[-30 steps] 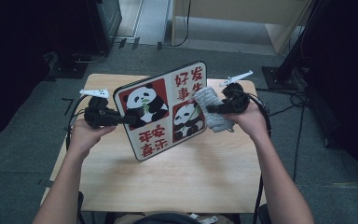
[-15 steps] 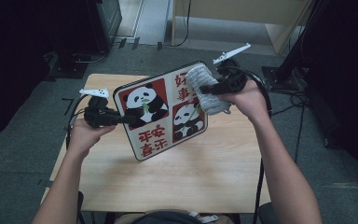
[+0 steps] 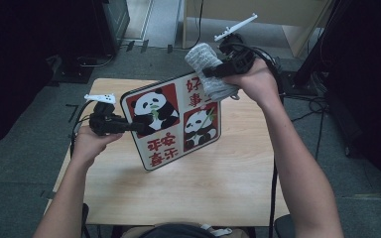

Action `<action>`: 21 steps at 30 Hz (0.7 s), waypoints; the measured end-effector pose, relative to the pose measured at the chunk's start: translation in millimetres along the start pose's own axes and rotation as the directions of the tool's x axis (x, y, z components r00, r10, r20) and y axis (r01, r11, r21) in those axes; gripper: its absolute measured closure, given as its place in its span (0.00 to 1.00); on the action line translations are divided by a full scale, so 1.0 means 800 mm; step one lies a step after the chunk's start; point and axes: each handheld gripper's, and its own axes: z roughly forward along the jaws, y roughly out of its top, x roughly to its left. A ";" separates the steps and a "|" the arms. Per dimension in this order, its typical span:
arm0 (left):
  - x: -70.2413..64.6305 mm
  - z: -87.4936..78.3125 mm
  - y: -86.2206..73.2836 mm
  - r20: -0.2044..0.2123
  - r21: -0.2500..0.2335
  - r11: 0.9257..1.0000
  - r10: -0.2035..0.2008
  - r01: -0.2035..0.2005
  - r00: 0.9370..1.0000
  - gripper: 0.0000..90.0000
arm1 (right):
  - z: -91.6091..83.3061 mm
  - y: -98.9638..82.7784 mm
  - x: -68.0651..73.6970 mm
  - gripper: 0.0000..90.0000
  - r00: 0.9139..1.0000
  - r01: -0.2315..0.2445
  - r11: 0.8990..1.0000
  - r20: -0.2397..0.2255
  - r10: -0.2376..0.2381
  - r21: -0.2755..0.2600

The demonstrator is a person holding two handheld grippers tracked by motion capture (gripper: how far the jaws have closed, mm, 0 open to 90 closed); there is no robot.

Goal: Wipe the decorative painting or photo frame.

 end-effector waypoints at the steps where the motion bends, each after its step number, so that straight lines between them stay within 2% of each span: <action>1: 0.000 0.000 0.000 0.001 0.000 1.000 0.000 0.000 1.000 0.86 | 0.003 0.001 0.000 0.75 1.000 0.001 1.000 -0.002 -0.001 0.007; 5: 0.002 -0.001 0.000 0.004 -0.001 1.000 -0.002 0.002 1.000 0.86 | 0.023 -0.003 0.002 0.75 1.000 0.028 0.999 0.002 -0.028 0.040; 14: 0.002 -0.001 0.000 0.004 0.000 1.000 0.001 -0.001 1.000 0.87 | 0.039 -0.020 0.001 0.75 1.000 0.004 0.998 -0.029 -0.002 0.064; 21: 0.003 -0.001 0.000 0.006 0.002 1.000 0.003 -0.003 1.000 0.87 | 0.050 -0.029 0.005 0.76 0.999 0.007 0.996 -0.053 -0.003 0.084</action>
